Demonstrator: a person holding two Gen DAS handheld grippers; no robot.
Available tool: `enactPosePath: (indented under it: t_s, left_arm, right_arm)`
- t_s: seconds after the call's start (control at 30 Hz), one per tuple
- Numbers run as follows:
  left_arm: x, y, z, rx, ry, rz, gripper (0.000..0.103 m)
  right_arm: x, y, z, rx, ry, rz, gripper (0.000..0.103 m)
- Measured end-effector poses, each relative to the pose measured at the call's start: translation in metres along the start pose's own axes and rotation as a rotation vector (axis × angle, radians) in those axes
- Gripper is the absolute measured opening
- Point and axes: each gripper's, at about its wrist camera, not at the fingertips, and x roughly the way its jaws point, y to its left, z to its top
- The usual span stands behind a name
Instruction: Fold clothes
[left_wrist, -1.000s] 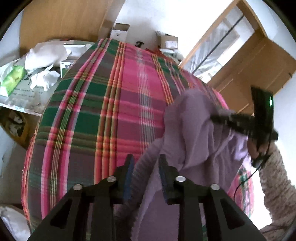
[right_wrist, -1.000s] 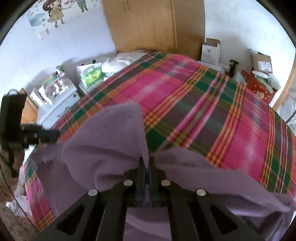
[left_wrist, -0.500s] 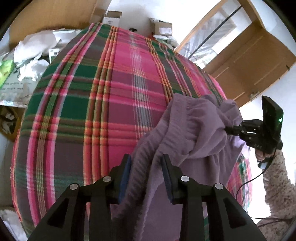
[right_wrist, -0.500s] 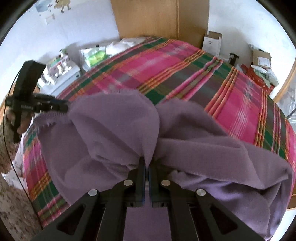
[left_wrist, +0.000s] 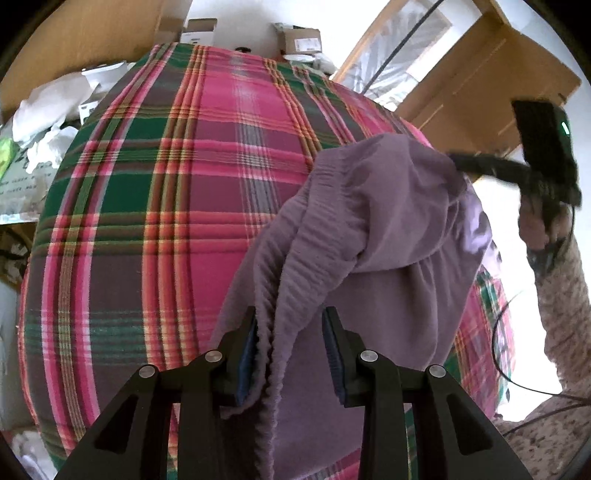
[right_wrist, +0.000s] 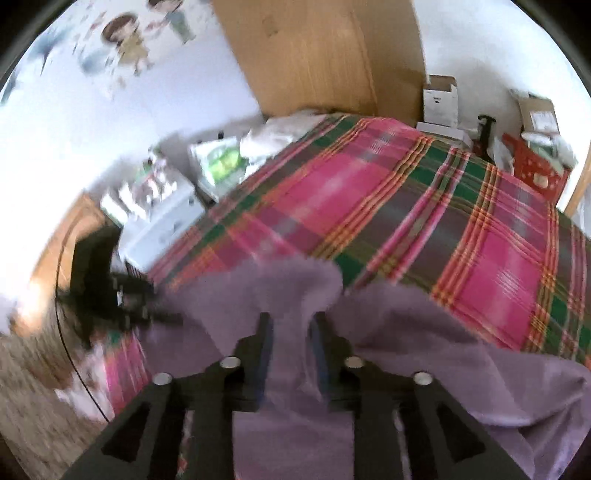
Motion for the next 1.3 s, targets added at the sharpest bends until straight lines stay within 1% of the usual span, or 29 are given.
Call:
enactPosePath:
  t_s: [0.07,0.17,0.23,0.33,0.43,0.53,0.57,0.63,0.67,0.73,0.8,0.87,0.93,1.1,1.2,1.3]
  left_arm:
    - [0.000,-0.001,-0.002,-0.006,-0.003,-0.006,0.035]
    - [0.001,0.000,-0.005,-0.016,-0.007,-0.022,0.035]
    - [0.001,0.000,-0.006,-0.021,-0.009,-0.029,0.035]
    - [0.003,-0.004,-0.008,-0.026,-0.011,-0.031,0.035]
    - [0.001,-0.005,-0.010,-0.024,-0.013,-0.031,0.035]
    - [0.001,-0.005,-0.009,-0.025,-0.015,-0.035,0.035]
    - [0.001,-0.005,-0.009,-0.026,-0.016,-0.036,0.035]
    - [0.002,-0.005,-0.009,-0.025,-0.019,-0.034,0.034]
    - [0.002,-0.004,-0.009,-0.027,-0.020,-0.033,0.032]
    - [0.000,0.000,-0.012,-0.032,-0.024,-0.025,0.022]
    - [-0.001,0.005,-0.015,-0.037,-0.028,-0.016,0.016]
    - [-0.004,0.008,-0.016,-0.044,-0.038,-0.023,0.015]
    - [-0.004,0.012,-0.016,-0.062,-0.047,-0.030,0.013]
    - [-0.009,0.022,-0.016,-0.100,-0.079,-0.033,0.012]
    - [-0.017,0.035,-0.016,-0.150,-0.115,-0.028,0.011]
    - [-0.025,0.050,-0.018,-0.209,-0.146,-0.028,0.011]
  right_arm:
    - [0.008,-0.009,0.014,0.048,0.002,0.004,0.030]
    - [0.028,-0.016,0.033,0.064,0.025,0.045,0.037]
    - [0.051,-0.019,0.041,0.076,0.098,0.040,0.038]
    - [0.083,-0.020,0.044,0.073,0.172,0.039,0.038]
    - [0.105,-0.024,0.037,0.113,0.242,0.085,0.038]
    - [0.113,-0.022,0.032,0.119,0.276,0.123,0.037]
    - [0.112,-0.019,0.032,0.110,0.277,0.131,0.035]
    - [0.111,-0.012,0.031,0.087,0.275,0.146,0.011]
    - [0.108,-0.008,0.032,0.069,0.263,0.137,0.009]
    - [0.101,0.004,0.037,0.017,0.223,0.111,0.007]
    - [0.093,0.013,0.044,-0.023,0.175,0.089,0.007]
    - [0.086,0.022,0.055,-0.060,0.113,0.074,0.007]
    - [0.087,0.031,0.066,-0.097,0.074,0.052,0.007]
    - [0.106,0.049,0.090,-0.175,0.056,-0.008,0.007]
    - [0.119,0.061,0.102,-0.214,0.033,-0.032,0.007]
    - [0.139,0.077,0.115,-0.279,0.038,-0.068,0.007]
